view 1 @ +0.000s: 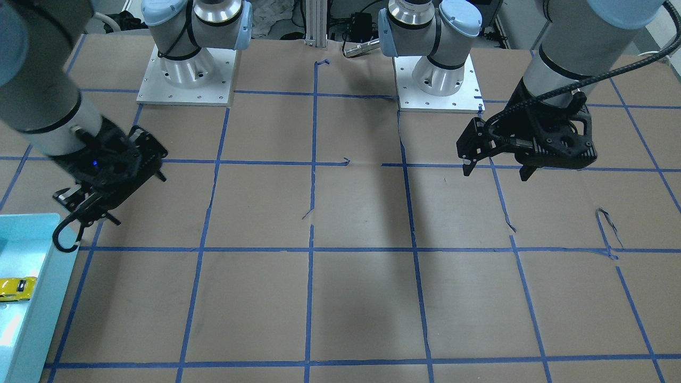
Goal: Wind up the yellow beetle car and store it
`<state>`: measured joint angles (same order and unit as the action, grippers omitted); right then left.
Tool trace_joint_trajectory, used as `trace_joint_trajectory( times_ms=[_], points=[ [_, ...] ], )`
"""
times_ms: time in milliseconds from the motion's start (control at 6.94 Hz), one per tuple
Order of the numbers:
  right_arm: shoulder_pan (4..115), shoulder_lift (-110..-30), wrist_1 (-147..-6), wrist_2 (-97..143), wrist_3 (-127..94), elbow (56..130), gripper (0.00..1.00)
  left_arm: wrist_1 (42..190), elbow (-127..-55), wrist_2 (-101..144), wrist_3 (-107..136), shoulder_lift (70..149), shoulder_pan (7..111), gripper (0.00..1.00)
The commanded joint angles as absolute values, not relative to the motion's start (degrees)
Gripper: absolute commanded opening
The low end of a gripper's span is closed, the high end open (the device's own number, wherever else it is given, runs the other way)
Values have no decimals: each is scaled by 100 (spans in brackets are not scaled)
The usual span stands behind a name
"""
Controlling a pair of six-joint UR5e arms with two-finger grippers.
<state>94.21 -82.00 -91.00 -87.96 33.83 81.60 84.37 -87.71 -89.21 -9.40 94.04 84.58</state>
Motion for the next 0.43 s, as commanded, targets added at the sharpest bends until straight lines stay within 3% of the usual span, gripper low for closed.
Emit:
trace_joint_trajectory(
  times_ms=[0, 288],
  points=[
    [9651, -8630, -8938, -8789, 1351, 8165, 100, 8437, -8771, -8921, -940, 9404, 8464, 100],
    [9458, -8640, -8903, -8885, 759, 8183, 100, 8437, -8771, -8930, -940, 9404, 8455, 100]
  ],
)
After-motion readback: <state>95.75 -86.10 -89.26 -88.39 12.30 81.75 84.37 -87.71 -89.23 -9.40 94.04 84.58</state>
